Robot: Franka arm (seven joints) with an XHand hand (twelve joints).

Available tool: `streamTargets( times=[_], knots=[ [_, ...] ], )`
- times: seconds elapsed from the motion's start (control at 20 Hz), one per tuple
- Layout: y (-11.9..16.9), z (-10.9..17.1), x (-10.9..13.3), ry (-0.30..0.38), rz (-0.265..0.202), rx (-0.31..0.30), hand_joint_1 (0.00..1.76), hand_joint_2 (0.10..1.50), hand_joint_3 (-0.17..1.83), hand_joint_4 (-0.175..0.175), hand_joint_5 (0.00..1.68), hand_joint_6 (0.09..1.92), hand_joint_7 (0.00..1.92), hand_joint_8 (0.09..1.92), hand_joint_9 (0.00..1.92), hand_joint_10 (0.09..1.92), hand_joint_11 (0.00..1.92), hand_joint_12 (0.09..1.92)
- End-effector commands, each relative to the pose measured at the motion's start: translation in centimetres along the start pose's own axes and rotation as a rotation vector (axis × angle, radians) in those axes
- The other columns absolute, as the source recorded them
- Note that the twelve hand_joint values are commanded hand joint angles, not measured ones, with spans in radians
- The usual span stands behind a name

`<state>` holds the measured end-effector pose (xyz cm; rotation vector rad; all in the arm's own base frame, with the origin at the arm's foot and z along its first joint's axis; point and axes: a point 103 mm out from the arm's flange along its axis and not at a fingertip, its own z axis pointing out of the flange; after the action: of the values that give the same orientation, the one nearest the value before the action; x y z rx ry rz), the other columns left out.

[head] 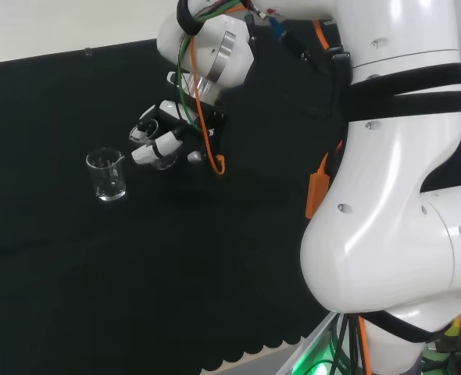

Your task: Place the beaker back on the table.

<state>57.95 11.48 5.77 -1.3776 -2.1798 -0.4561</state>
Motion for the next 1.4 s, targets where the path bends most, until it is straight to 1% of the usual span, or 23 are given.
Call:
streamTargets(
  times=[0.05,0.15,0.2,0.35,0.5,0.6,0.75,0.95,1.15,1.3,1.4],
  knots=[
    [-0.2,0.3,-0.3,0.019,0.006,-0.01,1.12,0.68,0.59,0.175,1.32,0.55,1.53,0.09,1.5,0.09,0.95,1.0],
    [-0.2,0.5,-0.4,0.023,0.01,-0.013,1.12,0.68,0.59,0.175,1.32,0.55,1.53,0.09,1.5,0.09,0.94,1.0],
    [0.0,0.9,-0.2,0.013,0.014,-0.006,1.12,0.68,0.59,0.175,1.32,0.55,1.53,0.09,1.49,0.09,0.94,1.0],
    [0.1,1.0,-0.2,0.027,0.018,-0.006,1.12,0.68,0.59,0.175,1.32,0.55,1.53,0.09,1.49,0.09,0.94,1.0],
    [0.1,1.2,-0.2,0.021,0.023,-0.002,1.12,0.68,0.58,0.175,1.32,0.55,1.53,0.09,1.49,0.09,0.93,1.01],
    [0.1,1.2,-0.3,0.031,0.026,-0.006,1.12,0.68,0.58,0.175,1.32,0.55,1.53,0.09,1.49,0.09,0.93,1.01],
    [-0.2,1.0,-0.7,0.046,0.031,-0.004,1.12,0.68,0.58,0.175,1.32,0.55,1.52,0.09,1.49,0.09,0.93,1.01],
    [-0.6,1.0,-1.5,0.048,0.042,0.005,1.12,0.68,0.58,0.175,1.32,0.55,1.52,0.09,1.49,0.09,0.92,1.01],
    [-0.8,0.8,-1.7,0.055,0.044,0.013,1.12,0.68,0.58,0.175,1.32,0.54,1.51,0.09,1.48,0.09,0.92,1.02],
    [-1.0,0.6,-1.9,0.064,0.048,0.012,1.12,0.73,0.5,0.175,1.3,0.56,1.44,0.09,1.42,0.09,0.83,1.09],
    [-1.1,0.5,-1.9,0.051,0.046,0.019,1.1,0.8,0.39,0.175,1.25,0.6,1.35,0.09,1.34,0.09,0.69,1.18]
  ],
)
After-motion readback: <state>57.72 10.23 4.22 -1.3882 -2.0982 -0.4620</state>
